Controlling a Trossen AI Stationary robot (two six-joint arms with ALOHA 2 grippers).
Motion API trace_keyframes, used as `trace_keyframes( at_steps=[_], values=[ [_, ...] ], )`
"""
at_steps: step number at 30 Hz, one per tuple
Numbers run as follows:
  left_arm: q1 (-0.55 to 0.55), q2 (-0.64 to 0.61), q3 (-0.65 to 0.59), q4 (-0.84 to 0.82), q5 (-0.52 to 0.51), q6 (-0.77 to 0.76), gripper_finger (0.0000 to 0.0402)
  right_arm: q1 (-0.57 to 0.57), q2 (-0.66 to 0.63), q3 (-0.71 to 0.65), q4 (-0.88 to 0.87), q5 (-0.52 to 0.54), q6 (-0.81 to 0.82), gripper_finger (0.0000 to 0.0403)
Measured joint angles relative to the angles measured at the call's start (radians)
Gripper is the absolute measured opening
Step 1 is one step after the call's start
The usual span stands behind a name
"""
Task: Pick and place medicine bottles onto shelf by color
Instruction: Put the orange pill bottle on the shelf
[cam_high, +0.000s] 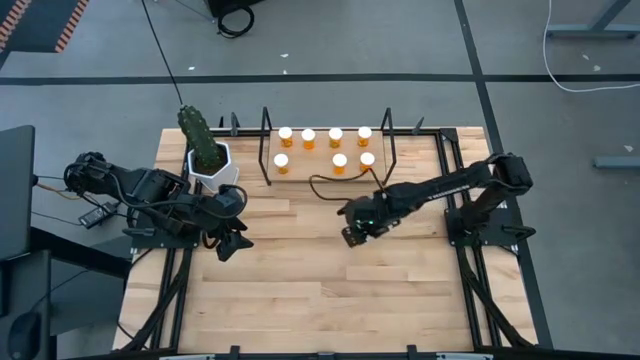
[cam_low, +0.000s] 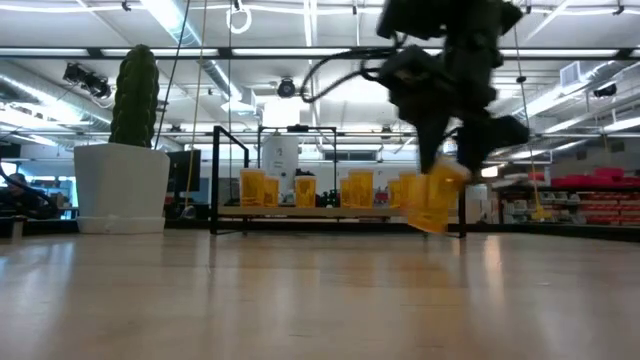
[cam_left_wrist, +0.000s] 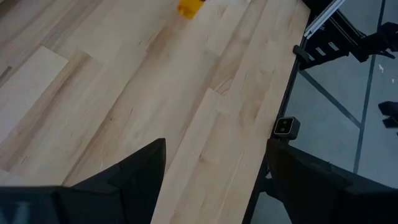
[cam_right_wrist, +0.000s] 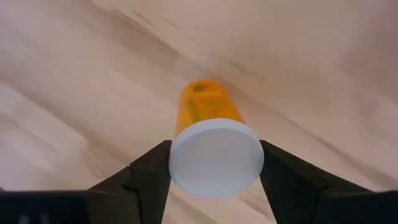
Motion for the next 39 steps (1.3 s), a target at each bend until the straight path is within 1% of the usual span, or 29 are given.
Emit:
trace_keyframes(
  at_steps=[2, 4, 8, 13, 17, 21, 24, 31, 39],
  values=[
    [0.0, 0.0, 0.0, 0.0, 0.0, 0.0, 0.0281, -0.01, 0.04, 0.059, 0.012, 0.007, -0.056, 0.0227],
    [0.0, 0.0, 0.0, -0.001, 0.0, 0.0, 0.0281, -0.015, 0.105, 0.148, 0.01, 0.018, -0.122, 0.0227],
    [0.0, 0.0, 0.0, -0.002, 0.0, -0.006, 0.0281, -0.03, 0.269, 0.355, -0.074, 0.051, -0.212, 0.0227],
    [-0.013, 0.0, 0.0, -0.01, 0.003, -0.032, 0.0281, -0.068, 0.437, 0.581, -0.201, 0.051, -0.302, 0.023],
    [-0.027, 0.0, 0.0, -0.01, 0.005, -0.035, 0.0281, -0.101, 0.515, 0.732, -0.268, 0.052, -0.365, 0.023],
    [-0.03, 0.0, 0.0, -0.01, 0.004, -0.035, 0.0281, -0.131, 0.565, 0.851, -0.311, 0.085, -0.407, 0.023],
    [-0.03, 0.0, 0.0, -0.009, 0.005, -0.035, 0.0281, -0.152, 0.588, 0.885, -0.336, 0.093, -0.421, 0.023],
    [-0.03, 0.0, 0.0, -0.008, 0.005, -0.04, 0.0281, -0.166, 0.589, 0.831, -0.376, 0.08, -0.421, 0.023],
    [-0.029, 0.0, 0.0, -0.008, -0.003, -0.034, 0.0281, -0.166, 0.589, 0.83, -0.37, 0.082, -0.423, 0.0236]
  ],
)
